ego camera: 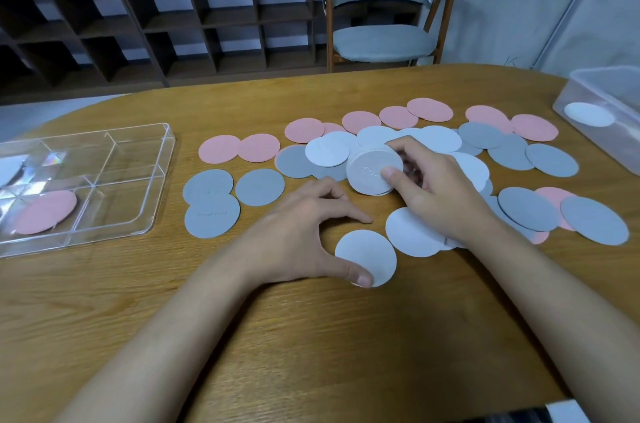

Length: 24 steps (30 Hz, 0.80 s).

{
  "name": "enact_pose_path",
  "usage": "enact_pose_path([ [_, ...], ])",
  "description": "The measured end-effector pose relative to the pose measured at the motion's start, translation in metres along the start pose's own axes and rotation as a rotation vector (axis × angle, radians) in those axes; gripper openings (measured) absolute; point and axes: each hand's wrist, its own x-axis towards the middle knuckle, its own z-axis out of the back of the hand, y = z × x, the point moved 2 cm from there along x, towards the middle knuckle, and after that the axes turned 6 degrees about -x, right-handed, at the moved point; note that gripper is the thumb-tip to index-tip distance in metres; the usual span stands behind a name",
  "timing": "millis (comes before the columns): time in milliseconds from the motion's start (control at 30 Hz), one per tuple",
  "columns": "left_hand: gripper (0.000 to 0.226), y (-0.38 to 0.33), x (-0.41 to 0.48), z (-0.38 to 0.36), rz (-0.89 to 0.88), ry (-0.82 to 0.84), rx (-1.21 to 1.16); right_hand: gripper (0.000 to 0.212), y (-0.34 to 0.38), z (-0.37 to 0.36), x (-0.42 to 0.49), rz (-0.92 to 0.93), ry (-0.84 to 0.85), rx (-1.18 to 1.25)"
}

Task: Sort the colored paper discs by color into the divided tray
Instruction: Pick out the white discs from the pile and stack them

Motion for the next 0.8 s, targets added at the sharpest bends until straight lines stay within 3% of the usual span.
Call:
enact_pose_path([
  [133,0.051,0.001,0.003,0.004,0.015,-0.009,-0.113,0.015,-0.001,0.0,0.0,-0.008,-0.001,-0.015],
  [267,0.029,0.004,0.006,0.007,0.055,-0.06,-0.387,0.015,0.002,0.0,0.0,-0.001,0.0,0.002],
  [367,0.023,0.008,0.008,0.01,0.066,-0.233,-0.519,0.016,0.004,0.0,-0.001,0.002,-0.002,0.041],
  [533,0.025,0.012,0.01,0.012,0.076,-0.583,-0.435,0.025,0.003,-0.001,-0.001,-0.036,0.045,0.161],
  [667,0.029,0.013,0.012,0.009,0.068,-0.644,-0.346,0.038,0.004,-0.003,-0.001,-0.065,0.098,0.297],
  [800,0.038,0.013,0.012,0.007,0.094,-0.631,-0.269,0.045,0.01,-0.003,-0.002,-0.04,0.161,0.232],
])
